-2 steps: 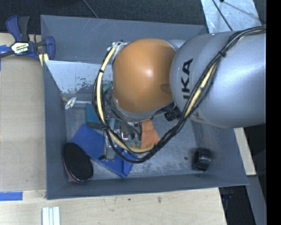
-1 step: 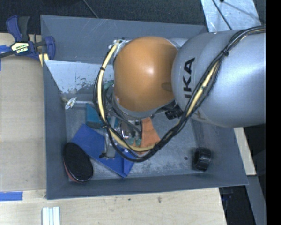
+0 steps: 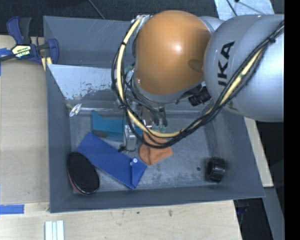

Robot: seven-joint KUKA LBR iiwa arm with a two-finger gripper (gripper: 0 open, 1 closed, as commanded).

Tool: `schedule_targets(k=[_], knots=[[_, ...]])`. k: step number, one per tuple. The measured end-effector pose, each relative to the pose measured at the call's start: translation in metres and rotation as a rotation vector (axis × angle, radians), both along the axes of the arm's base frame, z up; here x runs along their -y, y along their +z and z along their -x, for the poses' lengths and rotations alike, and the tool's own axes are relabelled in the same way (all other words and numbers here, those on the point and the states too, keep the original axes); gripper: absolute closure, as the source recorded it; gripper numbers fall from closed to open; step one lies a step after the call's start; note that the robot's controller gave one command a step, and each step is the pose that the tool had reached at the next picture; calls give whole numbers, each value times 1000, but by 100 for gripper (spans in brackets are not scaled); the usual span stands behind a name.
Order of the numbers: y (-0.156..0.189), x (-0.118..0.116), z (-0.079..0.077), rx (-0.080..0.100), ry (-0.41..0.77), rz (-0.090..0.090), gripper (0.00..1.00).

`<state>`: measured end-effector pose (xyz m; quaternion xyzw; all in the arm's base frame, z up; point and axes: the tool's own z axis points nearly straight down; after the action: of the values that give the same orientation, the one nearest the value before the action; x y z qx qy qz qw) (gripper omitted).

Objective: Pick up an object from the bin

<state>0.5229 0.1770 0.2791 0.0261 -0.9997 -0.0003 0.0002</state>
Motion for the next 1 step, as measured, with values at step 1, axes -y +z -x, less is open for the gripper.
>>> schedule_targets(k=[1], knots=[[-23,60,0,11,-45,-2,0]])
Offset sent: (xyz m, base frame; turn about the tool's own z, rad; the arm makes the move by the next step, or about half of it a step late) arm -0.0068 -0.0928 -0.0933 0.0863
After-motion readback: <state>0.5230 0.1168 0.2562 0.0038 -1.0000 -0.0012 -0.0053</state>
